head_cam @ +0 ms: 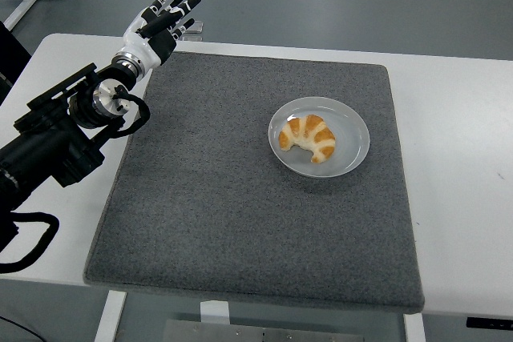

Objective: Place the bread on the plate

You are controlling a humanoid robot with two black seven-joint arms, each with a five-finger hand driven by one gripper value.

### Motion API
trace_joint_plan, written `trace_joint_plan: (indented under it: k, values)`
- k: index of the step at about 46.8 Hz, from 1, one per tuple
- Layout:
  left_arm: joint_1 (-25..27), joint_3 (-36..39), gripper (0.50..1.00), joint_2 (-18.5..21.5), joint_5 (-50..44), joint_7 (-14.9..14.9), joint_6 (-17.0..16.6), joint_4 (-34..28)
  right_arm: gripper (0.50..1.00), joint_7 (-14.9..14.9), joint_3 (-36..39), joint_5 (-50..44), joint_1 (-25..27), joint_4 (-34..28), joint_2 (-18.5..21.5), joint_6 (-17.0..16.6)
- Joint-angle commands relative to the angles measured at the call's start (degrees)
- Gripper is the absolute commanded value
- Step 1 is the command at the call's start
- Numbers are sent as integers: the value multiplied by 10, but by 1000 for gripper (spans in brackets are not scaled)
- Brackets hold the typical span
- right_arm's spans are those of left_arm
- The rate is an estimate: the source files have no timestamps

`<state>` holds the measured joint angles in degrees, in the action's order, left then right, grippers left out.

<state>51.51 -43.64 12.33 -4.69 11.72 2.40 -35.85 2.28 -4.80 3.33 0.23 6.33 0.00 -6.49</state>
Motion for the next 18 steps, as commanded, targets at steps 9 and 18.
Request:
trace_joint_plan:
  k: [9, 18]
  values:
    - [-18, -22, 1000, -8, -37, 6, 5, -2, 952, 0, -2, -2, 2, 0, 0, 0]
    - [-30, -26, 1000, -17, -50, 7, 7, -4, 952, -1, -1, 4, 3, 0, 0, 1]
